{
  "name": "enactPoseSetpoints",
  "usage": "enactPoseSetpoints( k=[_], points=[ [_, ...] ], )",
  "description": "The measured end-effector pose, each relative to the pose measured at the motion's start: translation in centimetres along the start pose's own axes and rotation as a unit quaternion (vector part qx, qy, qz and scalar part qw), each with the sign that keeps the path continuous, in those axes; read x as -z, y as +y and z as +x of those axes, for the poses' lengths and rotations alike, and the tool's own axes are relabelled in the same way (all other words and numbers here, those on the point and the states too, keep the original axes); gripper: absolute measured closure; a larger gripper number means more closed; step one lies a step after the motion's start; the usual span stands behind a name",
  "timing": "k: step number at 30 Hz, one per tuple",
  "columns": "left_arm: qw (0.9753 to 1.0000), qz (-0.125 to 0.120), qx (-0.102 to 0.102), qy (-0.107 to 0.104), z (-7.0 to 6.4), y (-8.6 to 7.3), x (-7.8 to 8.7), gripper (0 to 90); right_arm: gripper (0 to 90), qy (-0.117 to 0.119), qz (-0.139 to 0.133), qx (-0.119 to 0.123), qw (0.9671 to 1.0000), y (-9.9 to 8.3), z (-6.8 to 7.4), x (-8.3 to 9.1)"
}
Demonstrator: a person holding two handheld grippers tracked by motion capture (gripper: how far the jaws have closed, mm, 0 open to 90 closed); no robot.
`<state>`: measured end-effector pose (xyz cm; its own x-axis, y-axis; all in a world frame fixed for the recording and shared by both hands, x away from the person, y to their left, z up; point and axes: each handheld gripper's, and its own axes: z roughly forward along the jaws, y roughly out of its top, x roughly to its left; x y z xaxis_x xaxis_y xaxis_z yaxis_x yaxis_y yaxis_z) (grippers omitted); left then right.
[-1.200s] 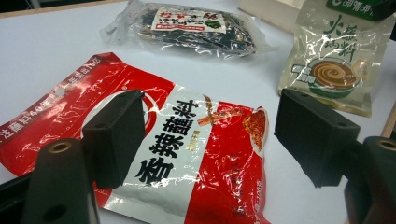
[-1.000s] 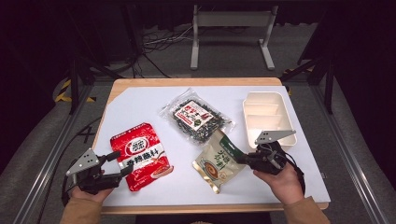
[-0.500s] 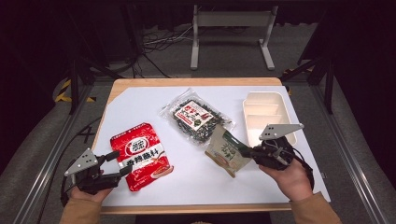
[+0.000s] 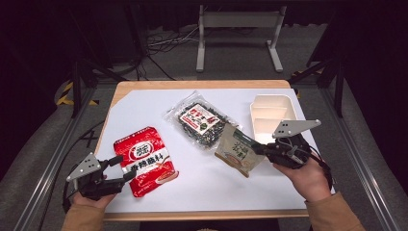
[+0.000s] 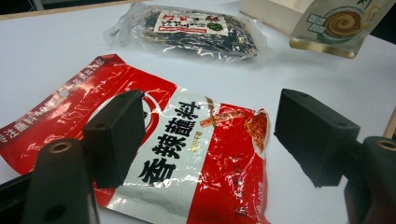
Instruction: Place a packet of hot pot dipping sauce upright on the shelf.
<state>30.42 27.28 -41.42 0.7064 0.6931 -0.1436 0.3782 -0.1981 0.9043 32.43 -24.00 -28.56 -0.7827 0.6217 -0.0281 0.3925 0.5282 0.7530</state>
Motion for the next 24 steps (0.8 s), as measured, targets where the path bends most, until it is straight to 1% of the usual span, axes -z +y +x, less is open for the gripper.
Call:
enactPoseSetpoints(
  k=[3, 9, 11, 14, 15, 16, 22, 23, 24],
  points=[
    [1.0000, -0.001, -0.001, 0.000, 0.0, 0.0, 0.0, 24.7, 89.8, -0.006, 0.001, 0.012, 0.9999, 0.5, -0.1, 0.3],
    [1.0000, -0.001, 0.002, 0.001, 0.0, 0.0, 0.0, 24.7, 89.8, -0.011, 0.004, 0.024, 0.9996, 1.4, -0.3, 0.8],
    [1.0000, -0.001, 0.002, 0.001, 0.0, 0.0, 0.0, 24.7, 89.8, -0.016, 0.007, 0.034, 0.9992, 1.8, -0.4, 1.0],
    [1.0000, 0.000, 0.000, 0.001, 0.1, 0.0, 0.0, 24.7, 89.8, -0.019, 0.012, 0.040, 0.9989, 2.2, -0.7, 1.2],
    [1.0000, -0.001, 0.004, 0.001, 0.0, 0.0, 0.0, 24.7, 89.8, -0.020, 0.015, 0.041, 0.9988, 2.4, -0.8, 1.3],
    [1.0000, -0.001, 0.004, 0.001, 0.0, 0.0, 0.0, 24.7, 89.8, -0.015, 0.017, 0.041, 0.9989, 2.7, -1.3, 1.4],
    [1.0000, 0.000, 0.006, 0.003, 0.0, -0.1, 0.1, 24.7, 89.8, -0.013, 0.022, 0.045, 0.9987, 3.4, -2.1, 2.0],
    [1.0000, 0.000, 0.006, 0.003, 0.0, -0.1, 0.2, 24.7, 89.8, -0.016, 0.023, 0.059, 0.9979, 3.8, -2.4, 2.3],
    [1.0000, 0.000, 0.006, 0.003, 0.0, -0.1, 0.2, 24.7, 89.8, -0.017, 0.024, 0.063, 0.9976, 3.9, -2.4, 2.4]
  ],
)
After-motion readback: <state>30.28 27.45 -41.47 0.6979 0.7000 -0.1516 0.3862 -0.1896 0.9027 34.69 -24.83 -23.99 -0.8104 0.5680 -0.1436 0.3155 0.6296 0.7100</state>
